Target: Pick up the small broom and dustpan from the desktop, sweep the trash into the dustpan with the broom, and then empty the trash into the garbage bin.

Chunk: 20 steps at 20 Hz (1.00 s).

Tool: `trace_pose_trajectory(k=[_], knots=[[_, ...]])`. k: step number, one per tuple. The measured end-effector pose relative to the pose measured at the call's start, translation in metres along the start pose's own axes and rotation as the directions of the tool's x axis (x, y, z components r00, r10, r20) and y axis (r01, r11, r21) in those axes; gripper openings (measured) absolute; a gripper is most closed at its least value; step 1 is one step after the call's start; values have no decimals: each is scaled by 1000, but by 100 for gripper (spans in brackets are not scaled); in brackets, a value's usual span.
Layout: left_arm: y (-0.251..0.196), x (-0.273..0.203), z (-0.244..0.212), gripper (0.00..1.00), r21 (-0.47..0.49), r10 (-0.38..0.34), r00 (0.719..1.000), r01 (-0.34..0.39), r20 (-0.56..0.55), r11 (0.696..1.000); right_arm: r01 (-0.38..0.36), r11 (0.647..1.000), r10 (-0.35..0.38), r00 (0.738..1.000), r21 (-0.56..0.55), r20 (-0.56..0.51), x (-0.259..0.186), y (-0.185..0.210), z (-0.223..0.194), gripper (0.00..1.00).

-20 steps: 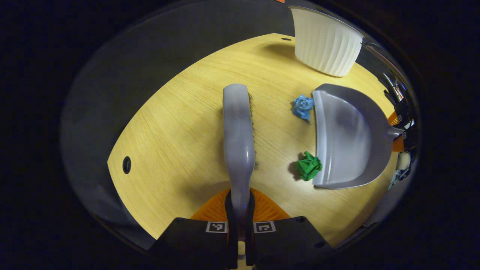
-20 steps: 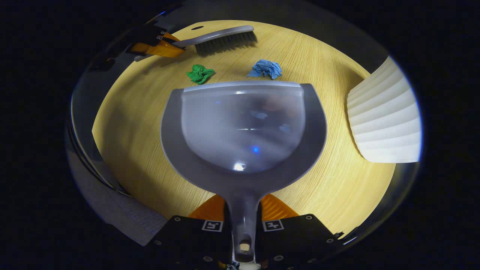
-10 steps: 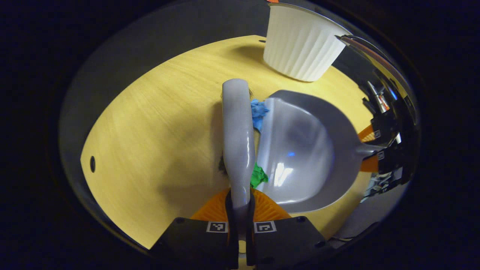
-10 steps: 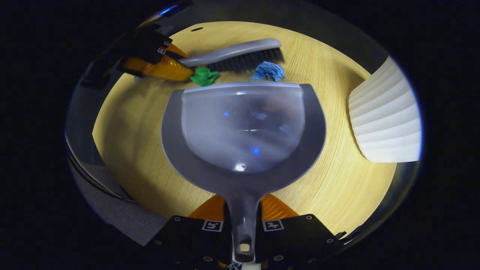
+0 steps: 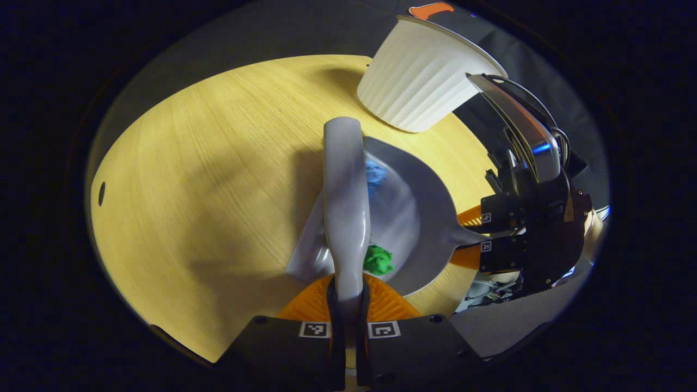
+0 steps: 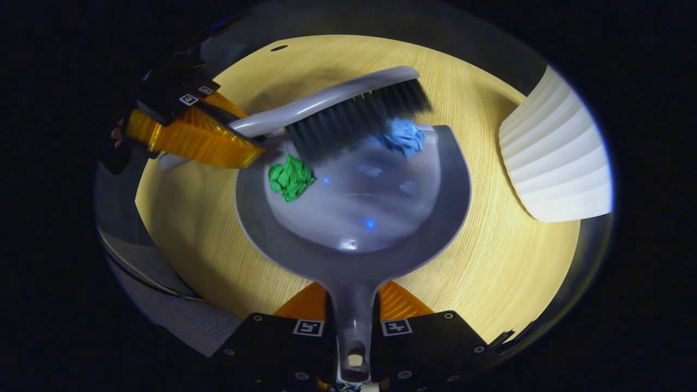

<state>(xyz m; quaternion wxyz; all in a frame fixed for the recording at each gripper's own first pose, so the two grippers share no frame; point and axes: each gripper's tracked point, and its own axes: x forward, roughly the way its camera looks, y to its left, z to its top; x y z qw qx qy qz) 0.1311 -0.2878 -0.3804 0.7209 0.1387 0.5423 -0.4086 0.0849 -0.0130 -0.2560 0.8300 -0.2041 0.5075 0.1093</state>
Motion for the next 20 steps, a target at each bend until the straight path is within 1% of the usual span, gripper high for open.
trace_pose_trajectory(k=[1, 3, 6, 7, 8, 9, 10, 12, 13, 14, 15, 16, 20], knots=[[8, -7, -1, 11, 0, 35, 999, -35, 26, 999, 3, 1000, -3, 1000, 9, 12, -1, 1, 1, 24], [21, -27, 0, 11, -21, 82, 994, -80, 79, 997, 0, 1000, -1, 1000, 25, 29, -3, -1, 4, 24], [52, -58, -6, 11, -67, 184, 972, -176, 144, 982, -28, 997, 25, 999, 66, 43, -12, 0, 8, 24], [64, -66, -11, 11, -81, 220, 963, -210, 157, 974, -32, 997, 29, 998, 64, 47, -15, -1, 9, 24], [76, -74, -17, 11, -93, 253, 954, -241, 161, 966, -24, 998, 21, 998, 51, 52, -18, -2, 11, 19], [84, -78, -25, 12, -106, 283, 946, -269, 161, 957, -18, 999, 16, 998, 41, 59, -22, -3, 13, 24], [93, -83, -34, 11, -124, 309, 938, -292, 157, 948, -21, 999, 18, 997, 38, 69, -28, -2, 14, 24], [97, -90, -49, 11, -166, 341, 929, -317, 146, 934, -26, 999, 22, 995, 39, 93, -37, -5, 14, 24], [95, -93, -52, 11, -186, 354, 925, -326, 141, 927, -15, 999, 12, 995, 29, 101, -39, -8, 15, 24], [100, -94, -54, 11, -203, 364, 921, -334, 137, 921, 1, 1000, -3, 994, 14, 108, -45, -10, 16, 29], [99, -91, -54, 11, -217, 373, 918, -341, 132, 915, 22, 1000, -22, 993, 1, 116, -52, -12, 17, 24], [99, -91, -54, 11, -230, 378, 917, -344, 127, 910, 36, 999, -35, 991, -5, 126, -62, -12, 21, 24], [94, -81, -48, 11, -260, 384, 915, -343, 122, 902, 42, 999, -41, 986, -1, 160, -83, -11, 38, 24]])
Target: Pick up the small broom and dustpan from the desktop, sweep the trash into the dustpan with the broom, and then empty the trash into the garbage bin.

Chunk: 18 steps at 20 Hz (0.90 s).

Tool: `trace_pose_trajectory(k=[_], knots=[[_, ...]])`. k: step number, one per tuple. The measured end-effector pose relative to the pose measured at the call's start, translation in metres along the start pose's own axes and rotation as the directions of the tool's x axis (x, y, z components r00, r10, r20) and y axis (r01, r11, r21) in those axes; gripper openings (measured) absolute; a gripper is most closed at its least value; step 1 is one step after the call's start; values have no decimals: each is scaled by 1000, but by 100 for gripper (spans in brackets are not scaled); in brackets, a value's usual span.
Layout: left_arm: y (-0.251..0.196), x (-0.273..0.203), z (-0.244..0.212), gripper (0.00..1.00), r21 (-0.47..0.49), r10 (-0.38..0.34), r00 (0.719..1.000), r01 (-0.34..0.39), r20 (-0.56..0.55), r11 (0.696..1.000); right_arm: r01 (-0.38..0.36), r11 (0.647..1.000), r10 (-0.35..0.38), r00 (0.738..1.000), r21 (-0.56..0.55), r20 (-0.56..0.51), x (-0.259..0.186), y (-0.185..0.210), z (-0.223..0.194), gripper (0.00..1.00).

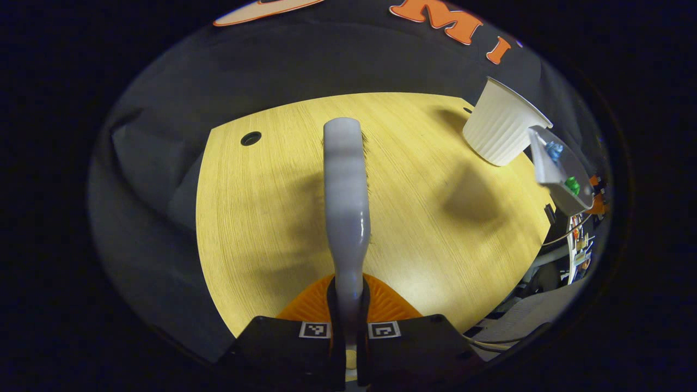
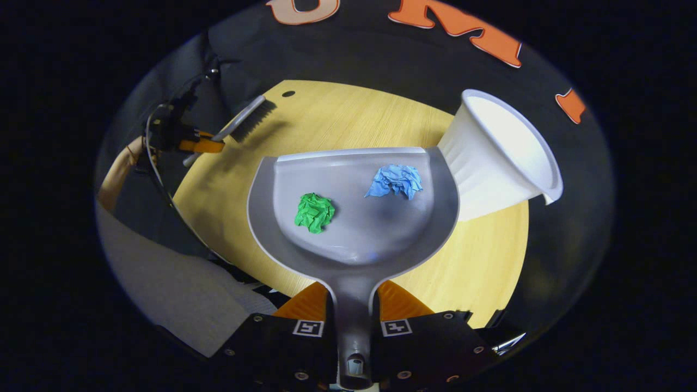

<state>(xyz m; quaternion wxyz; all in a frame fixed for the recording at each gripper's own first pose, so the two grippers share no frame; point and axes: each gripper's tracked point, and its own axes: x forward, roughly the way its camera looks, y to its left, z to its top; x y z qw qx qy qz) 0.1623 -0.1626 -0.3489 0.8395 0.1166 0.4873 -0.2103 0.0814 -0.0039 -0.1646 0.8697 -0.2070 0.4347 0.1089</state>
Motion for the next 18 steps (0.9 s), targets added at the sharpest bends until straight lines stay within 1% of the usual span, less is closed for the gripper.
trace_pose_trajectory(k=[3, 5, 8, 11, 12, 13, 15, 16, 17, 18], knots=[[0, 0, -2, 11, -11, 1, 1000, -1, 2, 1000, -1, 1000, 0, 1000, 30, 28, -23, -1, 12, 24], [1, 0, -2, 12, -9, 2, 1000, -2, 5, 1000, 15, 998, -19, 998, 64, 55, -36, -8, 17, 24], [1, 0, -1, 11, -7, -4, 1000, 4, 3, 1000, 90, 990, -100, 991, 107, 87, -50, -32, 31, 24], [3, -2, 1, 11, 2, -4, 1000, 4, 2, 1000, 185, 974, -198, 976, 131, 93, -59, -64, 39, 24], [4, -3, 1, 12, 6, -1, 1000, 1, 2, 1000, 223, 964, -237, 967, 142, 89, -61, -77, 41, 24], [4, -3, 2, 12, 12, 2, 1000, -2, 3, 1000, 279, 951, -291, 953, 135, 78, -63, -92, 42, 24], [4, -4, -1, 12, 16, 0, 1000, 0, 2, 1000, 398, 914, -403, 914, 81, 50, -70, -125, 43, 24], [5, -4, -1, 11, 13, -1, 1000, 1, 1, 1000, 434, 898, -437, 899, 70, 35, -73, -140, 45, 24], [5, -4, -2, 11, 10, -2, 1000, 2, -2, 1000, 452, 890, -454, 891, 63, 21, -73, -153, 49, 24], [4, -5, -2, 11, 7, -2, 1000, 2, -2, 1000, 480, 876, -481, 877, 44, 8, -72, -167, 54, 24]])
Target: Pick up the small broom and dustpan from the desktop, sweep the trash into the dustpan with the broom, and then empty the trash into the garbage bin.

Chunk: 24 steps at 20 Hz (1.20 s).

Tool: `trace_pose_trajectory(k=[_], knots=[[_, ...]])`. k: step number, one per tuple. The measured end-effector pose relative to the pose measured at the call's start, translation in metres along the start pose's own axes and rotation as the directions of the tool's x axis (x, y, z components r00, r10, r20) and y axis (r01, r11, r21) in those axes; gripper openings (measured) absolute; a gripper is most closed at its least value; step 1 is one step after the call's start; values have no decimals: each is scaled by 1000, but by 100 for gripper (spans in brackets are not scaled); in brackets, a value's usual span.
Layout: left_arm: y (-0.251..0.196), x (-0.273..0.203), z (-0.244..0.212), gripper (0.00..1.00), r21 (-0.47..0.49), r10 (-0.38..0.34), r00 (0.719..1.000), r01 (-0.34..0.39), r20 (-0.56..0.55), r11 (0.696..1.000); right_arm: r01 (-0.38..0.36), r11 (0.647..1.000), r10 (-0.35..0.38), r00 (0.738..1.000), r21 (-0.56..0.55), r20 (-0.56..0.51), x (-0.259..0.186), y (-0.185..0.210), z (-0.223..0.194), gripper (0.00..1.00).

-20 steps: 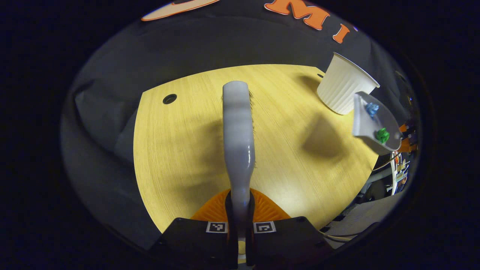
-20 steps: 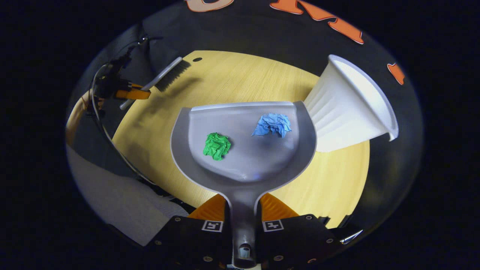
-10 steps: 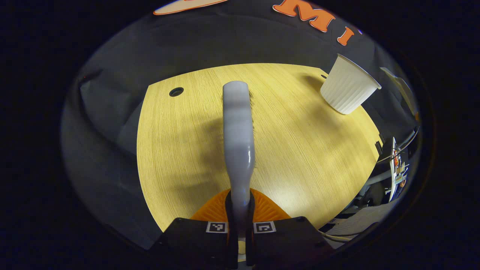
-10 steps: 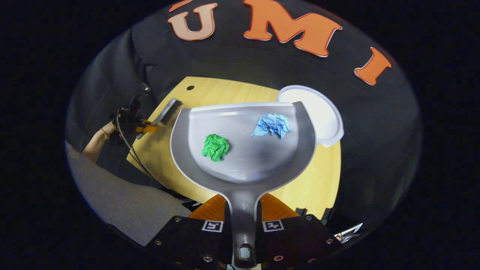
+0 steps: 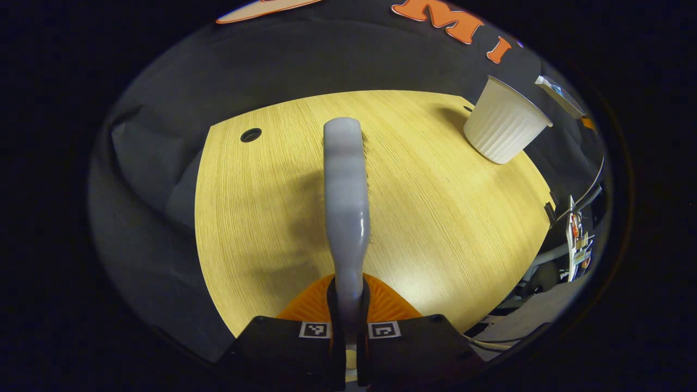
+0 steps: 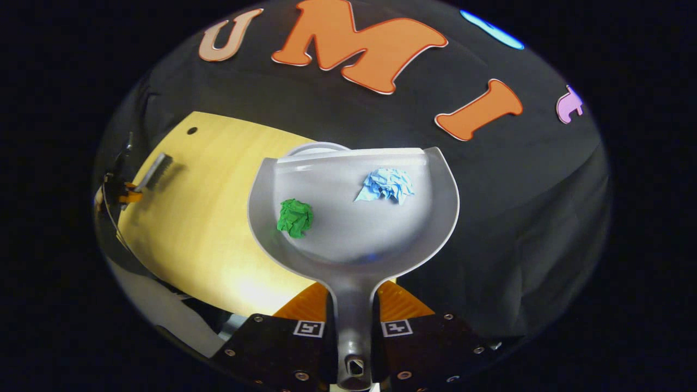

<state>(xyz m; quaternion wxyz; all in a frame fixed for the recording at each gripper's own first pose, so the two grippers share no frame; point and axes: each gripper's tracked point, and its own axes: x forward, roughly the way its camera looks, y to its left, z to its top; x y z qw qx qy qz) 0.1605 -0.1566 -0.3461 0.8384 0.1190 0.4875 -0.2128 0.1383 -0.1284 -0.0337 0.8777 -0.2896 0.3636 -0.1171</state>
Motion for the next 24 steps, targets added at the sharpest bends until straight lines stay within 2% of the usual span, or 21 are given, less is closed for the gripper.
trace_pose_trajectory(k=[2, 4, 9, 11, 14, 15, 17, 20, 24], knots=[[1, -1, -1, 11, 2, 7, 1000, -7, -1, 1000, 88, 992, -91, 995, -86, -32, 13, -25, -1, 24], [1, -1, 0, 11, 16, 22, 1000, -21, -5, 1000, 134, 979, -145, 988, -151, -62, 11, -37, -4, 24], [1, -4, -3, 12, 21, 47, 999, -47, -13, 999, 250, 903, -292, 953, -349, -73, 13, -48, -3, 24], [-1, -5, -2, 11, 23, 54, 998, -54, -18, 998, 262, 898, -300, 952, -354, -57, 11, -44, 4, 24], [-1, -8, -3, 11, 6, 52, 998, -52, -17, 999, 184, 957, -203, 977, -225, -64, 12, -29, 11, 24], [-2, -7, -4, 11, 2, 54, 998, -54, -17, 999, 181, 958, -198, 979, -221, -53, 12, -33, 14, 24], [-1, -7, -5, 12, 10, 64, 998, -64, -19, 998, 243, 914, -271, 961, -325, -43, 12, -40, 13, 24], [-1, -7, -4, 12, 20, 77, 997, -77, -18, 997, 313, 816, -371, 928, -486, -27, 11, -48, 20, 23], [-1, -6, -4, 11, 22, 92, 996, -91, -21, 996, 335, 749, -411, 912, -571, -4, 10, -54, 16, 24]])
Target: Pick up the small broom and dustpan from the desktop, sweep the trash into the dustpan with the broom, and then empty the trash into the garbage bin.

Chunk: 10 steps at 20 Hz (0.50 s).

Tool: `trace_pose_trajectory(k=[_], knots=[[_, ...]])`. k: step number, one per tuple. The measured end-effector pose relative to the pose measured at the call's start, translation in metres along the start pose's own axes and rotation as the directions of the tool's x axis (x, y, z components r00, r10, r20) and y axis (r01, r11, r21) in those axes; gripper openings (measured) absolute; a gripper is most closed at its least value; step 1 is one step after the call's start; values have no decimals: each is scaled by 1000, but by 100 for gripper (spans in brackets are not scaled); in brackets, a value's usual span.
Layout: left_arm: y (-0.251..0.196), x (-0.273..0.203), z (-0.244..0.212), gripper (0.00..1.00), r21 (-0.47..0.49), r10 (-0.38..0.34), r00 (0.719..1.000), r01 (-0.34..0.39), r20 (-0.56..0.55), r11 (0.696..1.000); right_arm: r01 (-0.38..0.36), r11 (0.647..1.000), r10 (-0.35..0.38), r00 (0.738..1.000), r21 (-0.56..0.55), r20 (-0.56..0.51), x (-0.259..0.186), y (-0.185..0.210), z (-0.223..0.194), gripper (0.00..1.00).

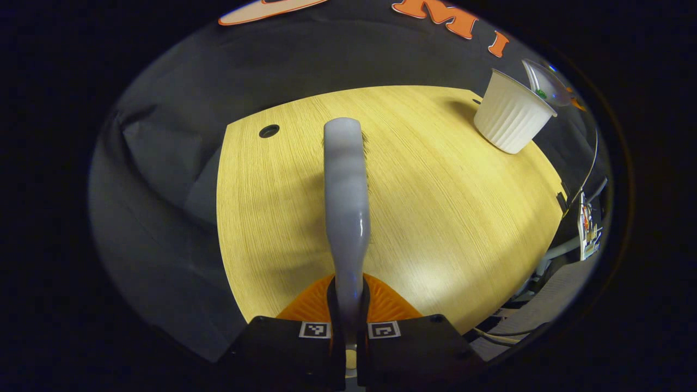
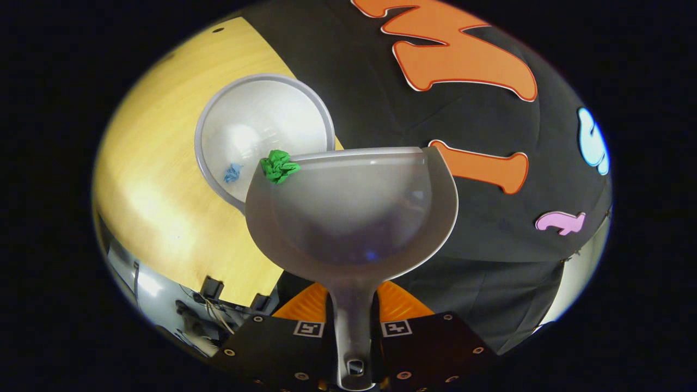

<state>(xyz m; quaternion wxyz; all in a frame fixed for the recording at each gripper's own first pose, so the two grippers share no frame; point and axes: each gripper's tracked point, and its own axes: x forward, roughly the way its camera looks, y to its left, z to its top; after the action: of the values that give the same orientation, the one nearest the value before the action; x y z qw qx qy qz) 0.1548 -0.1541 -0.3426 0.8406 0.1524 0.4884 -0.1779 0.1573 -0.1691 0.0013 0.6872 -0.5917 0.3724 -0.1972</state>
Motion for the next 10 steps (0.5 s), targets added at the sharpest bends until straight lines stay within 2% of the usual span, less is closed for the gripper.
trace_pose_trajectory(k=[3, 5, 8, 10], knots=[[-1, 1, 0, 11, -13, -1, 1000, 1, -2, 1000, -30, 998, 30, 1000, 51, 5, 1, 4, 2, 23], [-3, 2, 0, 11, -27, -2, 1000, 2, 0, 1000, -103, 983, 101, 995, 155, 21, 1, 10, 4, 23], [-5, 2, 0, 12, -45, 5, 1000, -5, -1, 999, -214, 918, 198, 977, 333, 81, -3, 21, 12, 24], [-7, 3, 0, 11, -60, 11, 1000, -11, -1, 998, -290, 849, 252, 957, 442, 145, -12, 28, 19, 23]])
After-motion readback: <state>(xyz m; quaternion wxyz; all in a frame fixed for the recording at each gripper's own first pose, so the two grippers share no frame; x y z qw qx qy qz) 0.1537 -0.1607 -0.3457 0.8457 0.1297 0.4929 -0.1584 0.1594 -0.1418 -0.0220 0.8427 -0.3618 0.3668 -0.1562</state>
